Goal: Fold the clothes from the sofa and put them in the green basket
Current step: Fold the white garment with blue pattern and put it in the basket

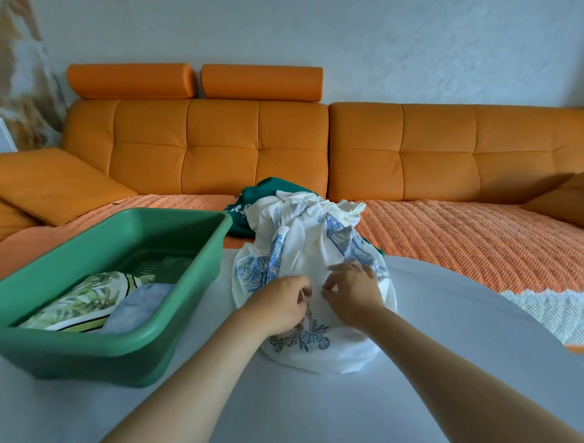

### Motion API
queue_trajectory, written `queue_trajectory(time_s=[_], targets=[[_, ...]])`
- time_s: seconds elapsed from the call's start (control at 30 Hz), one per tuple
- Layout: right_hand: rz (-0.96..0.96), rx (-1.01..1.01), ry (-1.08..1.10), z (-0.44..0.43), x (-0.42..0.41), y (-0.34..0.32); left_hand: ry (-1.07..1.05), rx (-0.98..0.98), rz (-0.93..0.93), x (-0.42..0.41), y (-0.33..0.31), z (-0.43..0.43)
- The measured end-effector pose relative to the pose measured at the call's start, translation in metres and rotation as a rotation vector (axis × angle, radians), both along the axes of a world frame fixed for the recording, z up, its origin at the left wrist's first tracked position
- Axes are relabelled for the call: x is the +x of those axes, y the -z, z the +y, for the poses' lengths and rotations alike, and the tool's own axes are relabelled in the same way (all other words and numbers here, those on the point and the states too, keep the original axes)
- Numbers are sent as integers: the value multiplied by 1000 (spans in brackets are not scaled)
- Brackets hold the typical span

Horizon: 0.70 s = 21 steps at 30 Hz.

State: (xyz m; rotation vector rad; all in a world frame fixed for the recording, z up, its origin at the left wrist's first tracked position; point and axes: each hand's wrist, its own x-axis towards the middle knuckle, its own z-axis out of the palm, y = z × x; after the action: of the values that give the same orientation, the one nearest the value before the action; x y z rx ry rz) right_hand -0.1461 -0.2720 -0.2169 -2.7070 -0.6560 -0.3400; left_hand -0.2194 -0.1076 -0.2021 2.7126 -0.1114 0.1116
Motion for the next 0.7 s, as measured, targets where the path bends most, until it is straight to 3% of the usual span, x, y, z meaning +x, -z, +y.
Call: queue_trajectory(time_s=[0.13, 0.23, 0.33, 0.43, 0.5, 0.57, 0.63, 0.7], targets=[[236, 293, -213, 6, -21, -23, 13, -81, -205, 1, -4, 10], [413, 354, -329, 3, -41, -35, 32, 29, -115, 2, -8, 19], [648, 562, -434, -9, -55, -44, 79, 7, -6, -6, -11, 23], [668, 698, -295, -22, -54, -51, 49, -66, 4, -16, -15, 26], [545, 537, -77, -30, -44, -45, 40, -74, -57, -22, -26, 28], [374, 128, 14, -39, -39, -36, 36, -83, -2, -31, -41, 31], [336, -124, -27, -42, -43, -30, 31, 44, 207, -38, -49, 32], [377, -225, -42, -40, -44, -28, -22, 151, 527, -48, -49, 30]])
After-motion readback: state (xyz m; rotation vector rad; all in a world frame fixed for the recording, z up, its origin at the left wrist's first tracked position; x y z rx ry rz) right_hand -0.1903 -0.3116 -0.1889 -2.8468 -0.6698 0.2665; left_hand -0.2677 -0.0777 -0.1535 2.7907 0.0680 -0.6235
